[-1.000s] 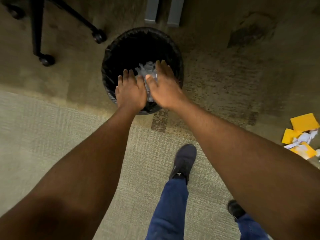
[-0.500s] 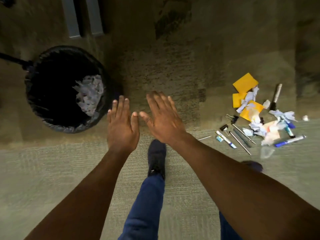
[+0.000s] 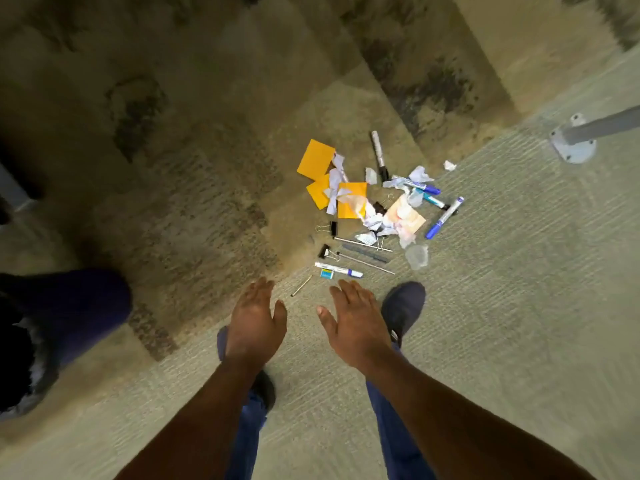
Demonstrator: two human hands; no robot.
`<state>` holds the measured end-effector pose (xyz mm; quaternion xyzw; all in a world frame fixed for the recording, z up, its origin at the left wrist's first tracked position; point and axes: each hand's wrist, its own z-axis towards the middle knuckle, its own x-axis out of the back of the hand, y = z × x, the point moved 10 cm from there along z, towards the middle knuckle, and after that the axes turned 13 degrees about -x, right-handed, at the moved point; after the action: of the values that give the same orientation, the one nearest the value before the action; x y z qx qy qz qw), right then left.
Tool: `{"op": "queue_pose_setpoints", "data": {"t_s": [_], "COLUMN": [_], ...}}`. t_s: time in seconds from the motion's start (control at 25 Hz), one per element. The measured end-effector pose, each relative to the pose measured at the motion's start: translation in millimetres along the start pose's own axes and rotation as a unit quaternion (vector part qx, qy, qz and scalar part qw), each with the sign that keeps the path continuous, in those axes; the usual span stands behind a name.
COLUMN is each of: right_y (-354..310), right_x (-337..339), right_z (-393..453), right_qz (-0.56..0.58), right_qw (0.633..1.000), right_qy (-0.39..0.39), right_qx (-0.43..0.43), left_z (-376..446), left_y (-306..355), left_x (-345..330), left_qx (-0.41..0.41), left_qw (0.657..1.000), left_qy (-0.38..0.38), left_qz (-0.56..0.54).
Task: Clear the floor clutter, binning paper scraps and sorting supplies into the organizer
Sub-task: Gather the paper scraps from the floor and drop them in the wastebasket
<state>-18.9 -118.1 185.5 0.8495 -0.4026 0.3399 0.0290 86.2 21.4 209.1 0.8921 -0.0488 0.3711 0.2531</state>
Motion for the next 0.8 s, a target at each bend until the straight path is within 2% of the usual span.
{"op": "queue_pose_setpoints", "data": {"t_s": [0.2, 0.48, 0.64, 0.8], "right_y": [65, 90, 101, 88], "right_x": [44, 31, 17, 11], "right_z": [36, 133, 209, 270], "right_qz": [0.054, 0.115, 0.175, 0.137], "right_qw": [0.998, 0.988, 0.967, 0.971], "right_qy": [0.029, 0.026, 0.068, 0.108], "right_qx": [-0.031, -0.1, -0.171, -0.162], "left_z": [63, 207, 309, 377], "left_y": [72, 87, 64, 56], "left_x": [-23, -60, -80, -91], "left_qx": [-0.025, -0.122, -0.213, -0.296], "left_qw": [0.999, 0.987, 0.946, 0.906], "left_qy": [-0.029, -0.089, -0.146, -0.167], "left_qz": [0.012, 0.057, 0.194, 0.253]}}
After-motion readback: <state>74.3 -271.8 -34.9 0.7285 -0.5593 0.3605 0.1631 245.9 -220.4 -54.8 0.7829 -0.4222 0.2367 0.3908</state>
